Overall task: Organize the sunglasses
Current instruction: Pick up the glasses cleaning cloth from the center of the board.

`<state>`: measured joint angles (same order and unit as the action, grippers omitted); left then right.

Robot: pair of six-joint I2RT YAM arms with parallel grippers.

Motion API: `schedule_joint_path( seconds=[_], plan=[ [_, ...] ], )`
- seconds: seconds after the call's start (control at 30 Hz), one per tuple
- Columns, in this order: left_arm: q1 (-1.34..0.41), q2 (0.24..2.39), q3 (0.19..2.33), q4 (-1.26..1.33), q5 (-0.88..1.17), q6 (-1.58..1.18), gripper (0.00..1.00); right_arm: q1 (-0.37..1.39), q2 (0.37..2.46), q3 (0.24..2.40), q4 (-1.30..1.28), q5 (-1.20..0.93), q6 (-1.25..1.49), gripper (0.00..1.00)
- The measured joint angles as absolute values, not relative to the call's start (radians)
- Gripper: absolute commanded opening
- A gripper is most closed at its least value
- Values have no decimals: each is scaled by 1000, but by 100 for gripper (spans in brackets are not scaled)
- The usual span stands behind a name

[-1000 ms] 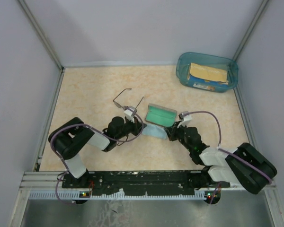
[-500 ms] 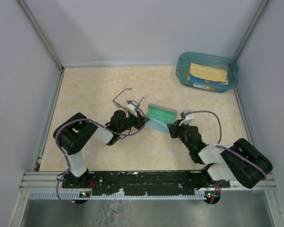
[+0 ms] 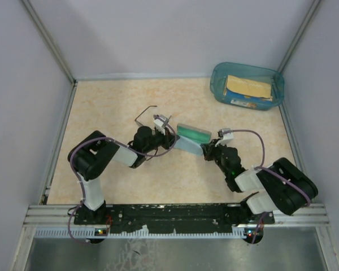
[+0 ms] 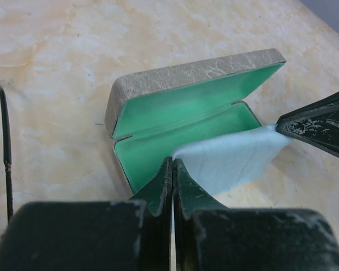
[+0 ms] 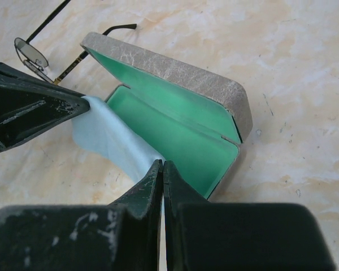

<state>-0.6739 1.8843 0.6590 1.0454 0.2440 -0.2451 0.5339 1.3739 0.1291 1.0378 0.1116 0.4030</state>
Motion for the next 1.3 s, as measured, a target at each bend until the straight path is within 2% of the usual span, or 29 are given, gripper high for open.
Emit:
schedule_joint_path(
  seconds=[1.3],
  plan=[
    [-647,1954,757,1002,308,-203,0,498,1523,147,1246,99,366,0]
  ],
)
